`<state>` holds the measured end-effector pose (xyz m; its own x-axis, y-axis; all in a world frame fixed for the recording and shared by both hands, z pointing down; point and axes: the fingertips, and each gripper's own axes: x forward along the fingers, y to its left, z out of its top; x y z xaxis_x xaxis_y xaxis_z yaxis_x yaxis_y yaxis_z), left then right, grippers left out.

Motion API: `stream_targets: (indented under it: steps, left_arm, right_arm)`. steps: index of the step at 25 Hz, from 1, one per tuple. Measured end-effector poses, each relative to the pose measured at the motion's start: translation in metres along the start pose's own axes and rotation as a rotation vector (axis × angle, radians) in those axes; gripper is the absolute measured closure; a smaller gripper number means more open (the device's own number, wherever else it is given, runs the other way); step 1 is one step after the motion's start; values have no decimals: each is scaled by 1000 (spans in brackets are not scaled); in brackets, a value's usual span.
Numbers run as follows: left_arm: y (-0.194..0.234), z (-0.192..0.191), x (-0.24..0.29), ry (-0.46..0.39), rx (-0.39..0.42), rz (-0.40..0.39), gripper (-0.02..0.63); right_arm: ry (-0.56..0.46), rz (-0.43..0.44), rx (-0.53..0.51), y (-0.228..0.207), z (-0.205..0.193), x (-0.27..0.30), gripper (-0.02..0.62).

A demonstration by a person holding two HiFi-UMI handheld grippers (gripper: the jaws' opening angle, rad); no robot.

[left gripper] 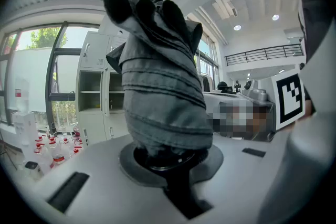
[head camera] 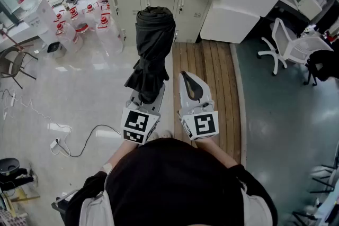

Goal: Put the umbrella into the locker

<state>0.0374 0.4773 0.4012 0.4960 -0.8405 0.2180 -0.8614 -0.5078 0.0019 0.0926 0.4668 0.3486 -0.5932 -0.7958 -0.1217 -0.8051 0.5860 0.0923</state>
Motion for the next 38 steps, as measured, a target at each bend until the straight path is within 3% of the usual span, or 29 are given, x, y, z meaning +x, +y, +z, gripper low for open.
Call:
stream_targets:
  steps: [23, 38]
  left_arm:
    - [41, 15, 66, -43, -32, 59, 555]
    - [166, 34, 176, -37, -18, -13, 555]
  right_arm:
    - [-4, 23, -18, -43, -26, 43, 592]
    - [-7, -36, -21, -95, -51, 213, 592]
